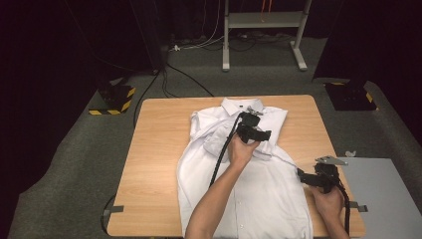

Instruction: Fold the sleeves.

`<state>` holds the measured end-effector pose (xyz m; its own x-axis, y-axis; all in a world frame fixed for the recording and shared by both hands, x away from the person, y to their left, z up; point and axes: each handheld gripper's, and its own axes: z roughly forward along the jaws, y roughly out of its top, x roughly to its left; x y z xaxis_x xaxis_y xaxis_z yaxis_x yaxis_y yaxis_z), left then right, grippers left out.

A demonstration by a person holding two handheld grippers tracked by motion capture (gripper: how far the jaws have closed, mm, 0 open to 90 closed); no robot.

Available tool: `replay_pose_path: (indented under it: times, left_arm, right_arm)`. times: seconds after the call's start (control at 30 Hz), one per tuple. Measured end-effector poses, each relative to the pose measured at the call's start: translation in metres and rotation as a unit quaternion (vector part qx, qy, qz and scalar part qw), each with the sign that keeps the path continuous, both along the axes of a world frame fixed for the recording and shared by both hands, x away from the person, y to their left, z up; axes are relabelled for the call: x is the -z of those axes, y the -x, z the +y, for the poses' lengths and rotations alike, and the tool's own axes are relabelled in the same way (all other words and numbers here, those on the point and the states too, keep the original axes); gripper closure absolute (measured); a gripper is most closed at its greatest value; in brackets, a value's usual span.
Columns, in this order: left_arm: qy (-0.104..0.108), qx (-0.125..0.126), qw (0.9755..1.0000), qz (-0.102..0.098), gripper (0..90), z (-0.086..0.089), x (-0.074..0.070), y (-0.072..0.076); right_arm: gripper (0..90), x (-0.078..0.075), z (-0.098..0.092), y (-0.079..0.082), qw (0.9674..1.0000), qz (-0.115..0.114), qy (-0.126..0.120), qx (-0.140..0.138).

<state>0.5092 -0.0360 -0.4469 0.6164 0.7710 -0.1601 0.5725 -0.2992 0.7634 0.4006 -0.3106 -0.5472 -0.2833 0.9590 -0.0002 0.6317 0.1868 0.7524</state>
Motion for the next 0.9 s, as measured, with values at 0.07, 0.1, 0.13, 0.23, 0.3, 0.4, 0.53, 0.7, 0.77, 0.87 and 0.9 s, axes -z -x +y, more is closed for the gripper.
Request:
replay_pose_path:
  times: [0.07, 0.1, 0.13, 0.23, 0.3, 0.4, 0.53, 0.7, 0.77, 0.87, 0.9]
  left_arm:
    - [0.001, -0.002, 1.0, -0.004, 27.7, 0.001, -0.001, 0.001]
    - [0.001, -0.003, 1.0, -0.008, 26.1, 0.001, -0.002, 0.002]
    - [-0.001, -0.003, 0.9999, -0.012, 25.2, 0.001, -0.002, 0.002]
    - [-0.003, -0.005, 0.9998, -0.021, 22.4, 0.002, -0.005, 0.004]
    - [0.002, -0.009, 0.9996, -0.025, 21.4, 0.004, -0.006, 0.005]
    - [0.005, -0.012, 0.9995, -0.03, 19.6, 0.006, -0.009, 0.008]
    - [0.005, -0.016, 0.9991, -0.039, 17.6, 0.011, -0.013, 0.01]
    - [0.015, -0.012, 0.9991, -0.038, 17.1, 0.019, -0.017, 0.011]
    - [0.019, -0.011, 0.999, -0.04, 18.5, 0.021, -0.018, 0.012]
    - [0.026, -0.01, 0.9989, -0.037, 18.4, 0.022, -0.02, 0.013]
    - [0.027, -0.01, 0.9989, -0.037, 18.4, 0.022, -0.02, 0.013]
  right_arm:
    - [13.9, 0.0, 0.0, 0.0, 1.0, 0.0, 0.0, 0.0]
    - [13.9, 0.0, 0.0, 0.0, 1.0, 0.0, 0.0, 0.0]
    - [13.9, 0.0, 0.0, 0.0, 1.0, 0.0, 0.0, 0.0]
    - [13.9, 0.0, 0.0, 0.0, 1.0, 0.0, 0.0, 0.0]
    - [13.9, 0.0, 0.0, 0.0, 1.0, 0.0, 0.0, 0.0]
    - [13.9, 0.0, 0.0, 0.0, 1.0, 0.0, 0.0, 0.0]
    - [13.9, 0.0, 0.0, 0.0, 1.0, 0.0, 0.0, 0.0]
    - [13.9, 0.0, 0.0, 0.0, 1.0, 0.0, 0.0, 0.001]
    - [13.9, 0.0, 0.0, 0.0, 1.0, 0.0, 0.0, 0.001]
    - [13.9, 0.0, 0.0, 0.0, 1.0, 0.0, 0.0, 0.001]
    - [13.9, 0.0, 0.0, 0.0, 1.0, 0.0, 0.0, 0.001]
